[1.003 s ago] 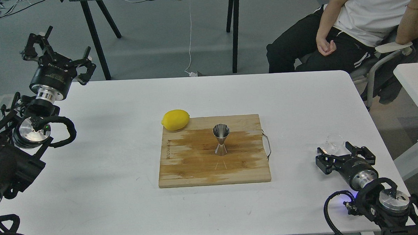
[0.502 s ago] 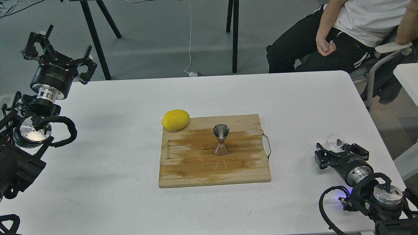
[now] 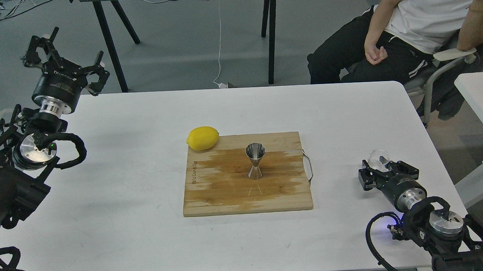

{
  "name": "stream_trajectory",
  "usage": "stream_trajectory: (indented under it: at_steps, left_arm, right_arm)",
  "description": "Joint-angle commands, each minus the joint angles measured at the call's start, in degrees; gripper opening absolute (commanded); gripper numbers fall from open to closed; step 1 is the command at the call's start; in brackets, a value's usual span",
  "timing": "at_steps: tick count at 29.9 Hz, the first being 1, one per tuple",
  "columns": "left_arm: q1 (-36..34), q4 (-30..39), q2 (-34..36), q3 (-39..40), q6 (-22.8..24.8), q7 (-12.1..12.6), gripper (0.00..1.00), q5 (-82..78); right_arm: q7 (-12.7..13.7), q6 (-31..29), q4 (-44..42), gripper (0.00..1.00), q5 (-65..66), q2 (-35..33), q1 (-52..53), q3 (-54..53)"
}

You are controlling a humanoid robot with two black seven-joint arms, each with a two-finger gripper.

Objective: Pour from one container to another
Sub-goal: 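Lift the glass cup with the right gripper and carry it above the jigger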

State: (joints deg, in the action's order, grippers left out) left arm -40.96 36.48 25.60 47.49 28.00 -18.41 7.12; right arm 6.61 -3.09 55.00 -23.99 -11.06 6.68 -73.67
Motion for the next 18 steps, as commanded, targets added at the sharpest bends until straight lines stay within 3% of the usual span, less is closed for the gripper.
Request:
stream_trajectory:
  at_steps: [1, 9, 18]
  left_arm:
    - [0.09, 0.00, 0.32, -0.03, 0.00, -0.04, 1.00, 0.00]
    - [0.00, 0.08, 1.55, -0.03, 0.00, -0.05, 1.00, 0.00]
    - [0.09, 0.08, 2.52, -0.03, 0.00, 0.04, 1.00, 0.00]
  right_arm:
    - [-0.01, 3.26, 8.61, 0.39, 0.00, -1.76, -2.02, -0.16]
    - [-0.10, 10.29, 22.59, 0.39, 1.31, -3.17, -1.32, 0.11]
    - [-0.80, 18.12, 28.76, 0.38, 8.95, -1.42, 3.77, 6.34]
